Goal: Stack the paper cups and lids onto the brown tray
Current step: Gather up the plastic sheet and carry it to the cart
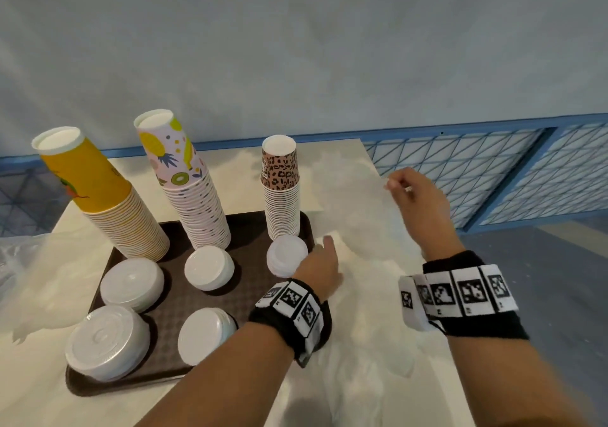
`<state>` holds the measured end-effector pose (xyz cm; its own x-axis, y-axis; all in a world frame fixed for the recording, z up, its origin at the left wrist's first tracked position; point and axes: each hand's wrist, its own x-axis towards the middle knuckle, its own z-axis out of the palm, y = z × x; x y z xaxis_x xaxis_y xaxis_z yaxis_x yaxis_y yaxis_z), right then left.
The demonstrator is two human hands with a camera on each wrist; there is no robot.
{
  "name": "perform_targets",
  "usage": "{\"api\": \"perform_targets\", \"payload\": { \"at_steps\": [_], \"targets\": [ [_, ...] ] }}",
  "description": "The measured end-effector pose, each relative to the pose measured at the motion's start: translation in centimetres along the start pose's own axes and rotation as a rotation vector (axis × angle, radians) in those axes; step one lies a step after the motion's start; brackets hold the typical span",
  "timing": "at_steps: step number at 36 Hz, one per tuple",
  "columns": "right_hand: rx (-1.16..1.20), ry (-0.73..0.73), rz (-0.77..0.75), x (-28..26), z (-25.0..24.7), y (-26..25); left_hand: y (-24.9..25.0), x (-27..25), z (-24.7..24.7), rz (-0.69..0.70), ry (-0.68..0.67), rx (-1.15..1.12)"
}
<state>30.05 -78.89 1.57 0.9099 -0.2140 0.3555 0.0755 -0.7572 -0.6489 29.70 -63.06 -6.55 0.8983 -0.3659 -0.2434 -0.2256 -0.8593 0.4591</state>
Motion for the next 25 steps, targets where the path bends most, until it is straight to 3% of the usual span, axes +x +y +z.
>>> {"api": "perform_targets", "payload": {
  "at_steps": [3,5,6,9,10,12,14,16,17,21,25],
  "targets": [
    [-0.020,-0.042,-0.080,-2.2,-1.9,-1.2,0.7,-1.3,-1.6,0.097,0.428,-0.298],
    [0.053,-0.144,-0.073,-4.2,-2.3,-2.1,1.3,-2.5,-3.1,0.199,0.594,-0.348],
    [0.098,-0.198,-0.074,-5.2,-2.4,-2.7,1.6,-3.0,-3.8,0.237,0.612,-0.325],
    [0.208,-0.280,-0.097,-8.1,-2.4,-4.5,2.2,-4.8,-5.6,0.385,0.500,-0.161],
    [0.248,-0.257,-0.095,-8.8,-2.4,-5.0,2.2,-5.4,-6.0,0.422,0.469,-0.140],
    [0.338,-0.055,-0.027,-10.2,-2.0,-5.2,2.0,-6.5,-6.5,0.416,0.444,-0.184],
    [0.371,0.245,0.101,-11.6,-1.0,-4.3,1.5,-7.4,-7.1,0.320,0.471,-0.286],
    [0.255,0.346,0.227,-13.0,0.8,-2.3,1.0,-8.4,-7.8,0.234,0.533,-0.375],
    [0.158,0.266,0.283,-13.8,2.0,-0.9,0.7,-8.8,-8.0,0.222,0.562,-0.387],
    [-0.185,-0.310,0.424,-17.1,5.7,2.5,-0.2,-10.0,-8.4,0.231,0.589,-0.340],
    [-0.348,-0.452,0.519,-18.1,6.4,3.4,-1.3,-10.8,-8.7,0.202,0.602,-0.300]
  ]
}}
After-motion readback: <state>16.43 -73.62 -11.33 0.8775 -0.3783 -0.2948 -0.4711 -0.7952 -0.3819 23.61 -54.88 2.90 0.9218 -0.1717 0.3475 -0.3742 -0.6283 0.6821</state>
